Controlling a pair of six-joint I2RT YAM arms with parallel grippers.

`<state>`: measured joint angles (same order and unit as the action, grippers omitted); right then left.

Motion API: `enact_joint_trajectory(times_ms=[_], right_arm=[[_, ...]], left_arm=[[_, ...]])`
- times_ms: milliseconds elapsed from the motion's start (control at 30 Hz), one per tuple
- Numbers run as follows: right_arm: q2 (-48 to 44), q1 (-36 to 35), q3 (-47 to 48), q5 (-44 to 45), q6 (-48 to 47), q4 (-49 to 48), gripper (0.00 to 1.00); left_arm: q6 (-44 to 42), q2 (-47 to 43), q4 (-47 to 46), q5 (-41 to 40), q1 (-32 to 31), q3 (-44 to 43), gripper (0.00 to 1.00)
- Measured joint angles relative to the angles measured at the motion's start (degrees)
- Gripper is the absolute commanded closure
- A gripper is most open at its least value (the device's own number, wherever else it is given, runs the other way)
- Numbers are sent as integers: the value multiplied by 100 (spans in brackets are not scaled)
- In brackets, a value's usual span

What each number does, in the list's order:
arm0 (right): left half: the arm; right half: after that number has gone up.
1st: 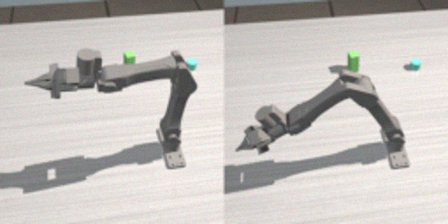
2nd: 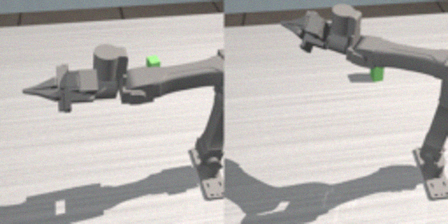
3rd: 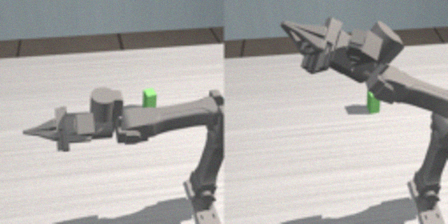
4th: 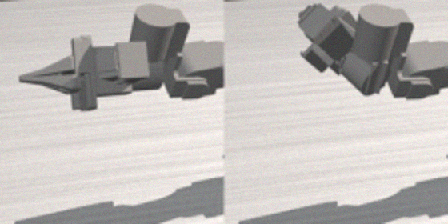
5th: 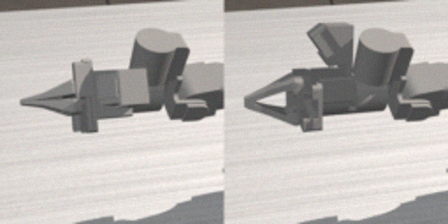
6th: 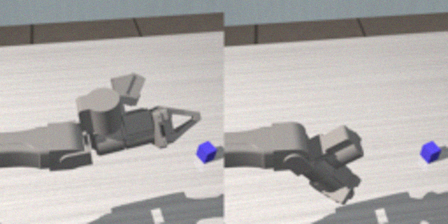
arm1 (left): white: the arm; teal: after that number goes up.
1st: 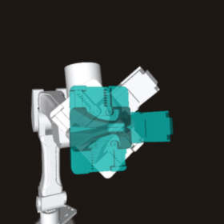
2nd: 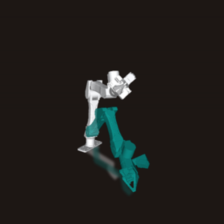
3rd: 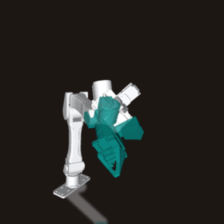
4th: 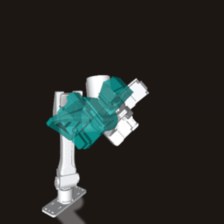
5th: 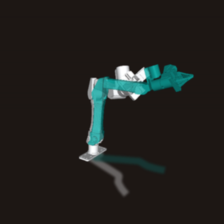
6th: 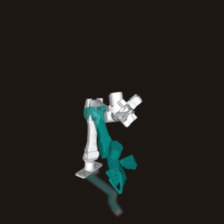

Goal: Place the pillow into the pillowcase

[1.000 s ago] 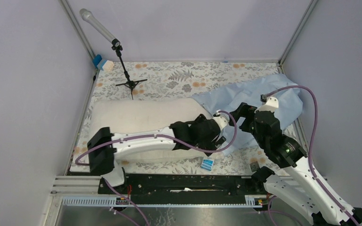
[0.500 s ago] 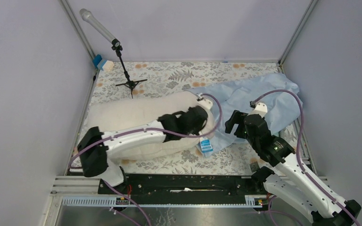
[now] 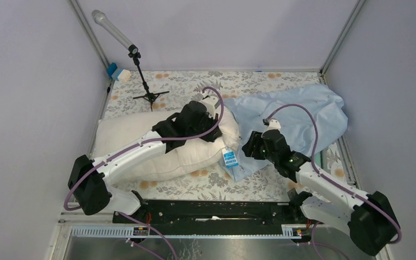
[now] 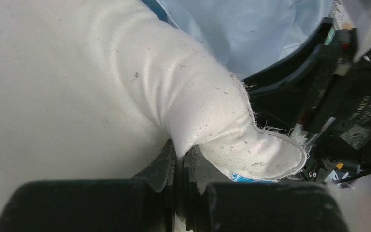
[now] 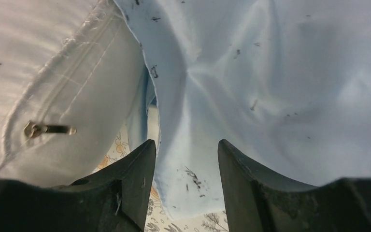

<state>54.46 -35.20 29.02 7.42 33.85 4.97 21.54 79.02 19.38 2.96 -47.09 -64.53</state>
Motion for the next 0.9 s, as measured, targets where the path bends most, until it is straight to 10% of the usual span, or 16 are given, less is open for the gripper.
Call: enact_joint_trajectory(times_ms=[367,567,900], right_arm=[[1429,-7,-168,-570,142,-1668,51],[1880,-7,-166,-603,223,-1880,99],[765,-4,605,-791,-284,-133,100]], left_arm=[[59,0,-22,446,160,2,100],[118,0,-101,535,210,26,100],[1010,168,-1126,745,293,319,100]])
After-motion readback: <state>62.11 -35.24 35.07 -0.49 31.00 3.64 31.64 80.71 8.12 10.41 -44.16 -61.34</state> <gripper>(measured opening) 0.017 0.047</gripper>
